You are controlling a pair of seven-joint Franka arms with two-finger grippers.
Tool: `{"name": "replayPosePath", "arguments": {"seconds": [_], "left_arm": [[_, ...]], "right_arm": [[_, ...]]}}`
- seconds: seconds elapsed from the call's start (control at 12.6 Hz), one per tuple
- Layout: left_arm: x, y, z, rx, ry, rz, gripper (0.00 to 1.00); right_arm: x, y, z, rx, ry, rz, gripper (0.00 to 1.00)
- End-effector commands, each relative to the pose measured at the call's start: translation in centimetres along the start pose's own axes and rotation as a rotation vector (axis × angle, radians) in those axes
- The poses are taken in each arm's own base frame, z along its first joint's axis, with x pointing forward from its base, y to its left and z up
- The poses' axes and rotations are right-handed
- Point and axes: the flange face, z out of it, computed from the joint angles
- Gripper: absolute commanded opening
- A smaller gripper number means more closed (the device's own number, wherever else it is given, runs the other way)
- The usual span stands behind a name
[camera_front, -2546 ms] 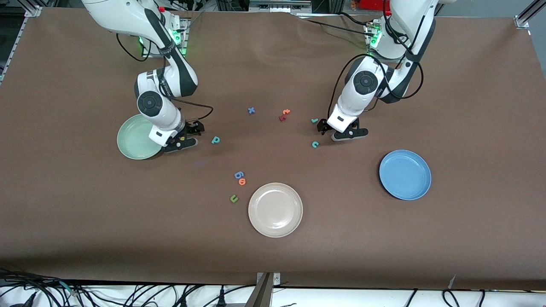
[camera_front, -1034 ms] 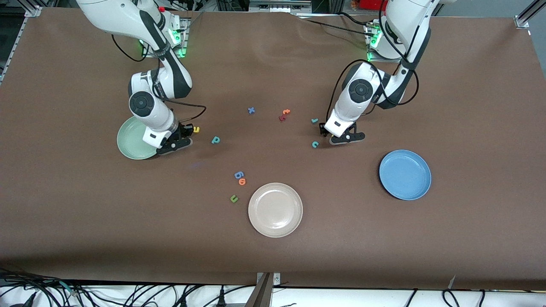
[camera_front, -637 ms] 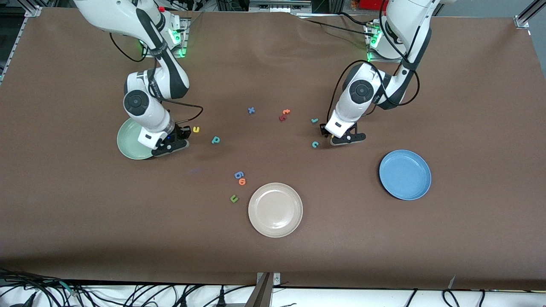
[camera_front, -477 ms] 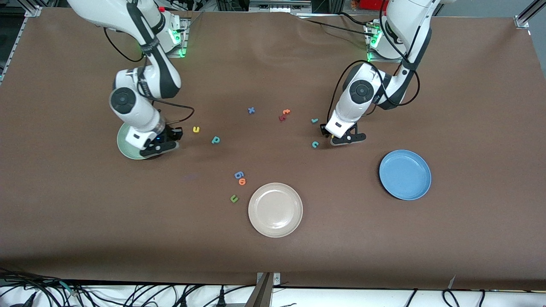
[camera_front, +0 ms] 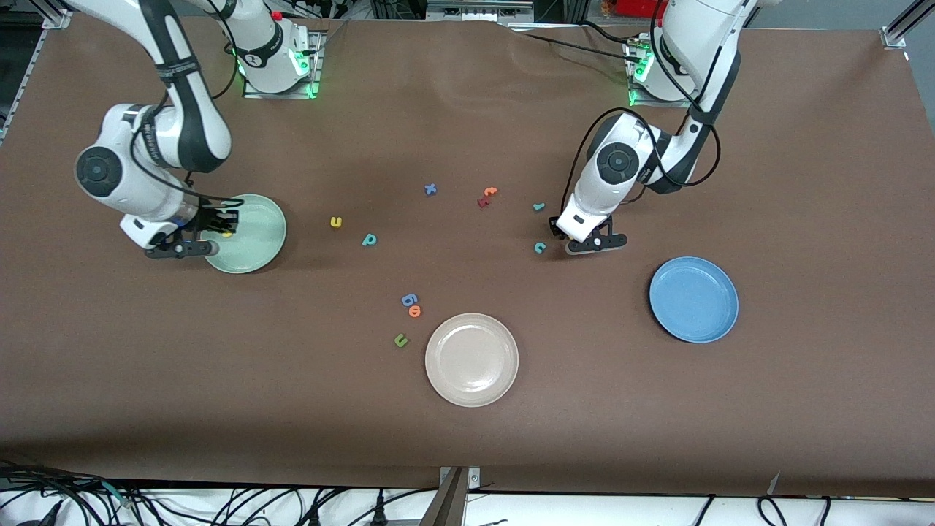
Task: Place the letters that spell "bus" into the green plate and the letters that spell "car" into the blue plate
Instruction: 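Drop the s in the green plate while the left gripper carries the d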
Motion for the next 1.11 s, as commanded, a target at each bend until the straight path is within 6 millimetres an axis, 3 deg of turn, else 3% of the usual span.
{"name": "replayPosePath", "arguments": {"seconds": [0.0,0.24,0.32,0.4,0.48,0.72,1.03], "left_arm": [[0.5,0.0,0.5,0.02,-0.008,0.011,0.47],[0.5,0.0,0.5,0.021,-0.009,0.008,0.42],[0.5,0.0,0.5,0.02,-0.009,0.005,0.39],[0.5,0.0,0.5,0.021,-0.011,0.005,0.37],[0.5,0.0,0.5,0.022,-0.01,0.006,0.34],[0.5,0.0,0.5,0.021,-0.011,0.005,0.33],[0.4,-0.1,0.7,0.026,-0.017,0.005,0.27]], "right_arm": [[-0.3,0.9,3.0,-0.013,-0.057,0.006,0.13],[-0.2,1.0,4.4,-0.025,-0.074,0.007,0.17],[-0.2,1.0,4.4,-0.027,-0.074,0.006,0.37],[-0.2,1.0,4.3,-0.026,-0.073,0.007,0.84],[-0.2,0.9,4.2,-0.024,-0.076,0.009,1.0],[-0.2,-0.6,2.6,-0.011,-0.066,0.033,1.0],[0.1,-7.4,-1.0,0.009,-0.068,0.133,1.0]]}}
